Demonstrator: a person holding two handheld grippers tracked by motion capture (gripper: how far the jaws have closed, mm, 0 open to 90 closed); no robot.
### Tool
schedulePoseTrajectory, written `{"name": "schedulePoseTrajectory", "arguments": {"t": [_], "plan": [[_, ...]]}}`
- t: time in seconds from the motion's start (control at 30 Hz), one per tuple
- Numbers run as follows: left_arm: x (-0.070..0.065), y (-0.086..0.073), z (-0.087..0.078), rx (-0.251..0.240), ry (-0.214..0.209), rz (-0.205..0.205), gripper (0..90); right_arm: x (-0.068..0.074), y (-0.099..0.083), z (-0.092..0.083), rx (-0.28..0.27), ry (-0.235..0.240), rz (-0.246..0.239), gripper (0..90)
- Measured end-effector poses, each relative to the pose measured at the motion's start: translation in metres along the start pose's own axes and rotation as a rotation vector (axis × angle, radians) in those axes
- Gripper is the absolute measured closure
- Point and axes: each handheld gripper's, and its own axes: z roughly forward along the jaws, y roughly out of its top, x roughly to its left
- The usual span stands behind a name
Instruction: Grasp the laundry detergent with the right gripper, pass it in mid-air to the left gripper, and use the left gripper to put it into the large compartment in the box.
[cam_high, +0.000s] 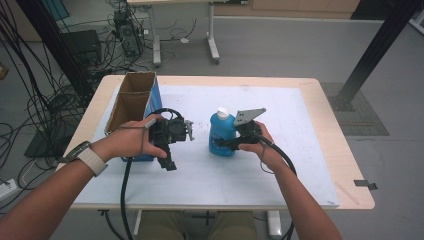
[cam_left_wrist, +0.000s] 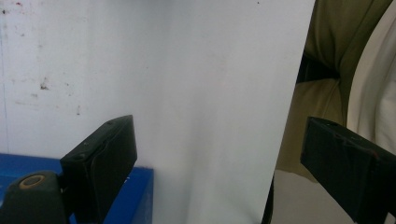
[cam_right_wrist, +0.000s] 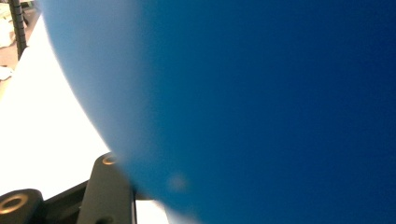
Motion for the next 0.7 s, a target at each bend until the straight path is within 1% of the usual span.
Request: {"name": "schedulePoseTrajectory", "arguments": {"t": [0.7], "plan": [[-0.0004,0.0003,-0.0001,0.005,-0.001,0.0,11.2,0.0001,-0.0001,0.0,-0.001,-0.002,0.005,43.4]]}}
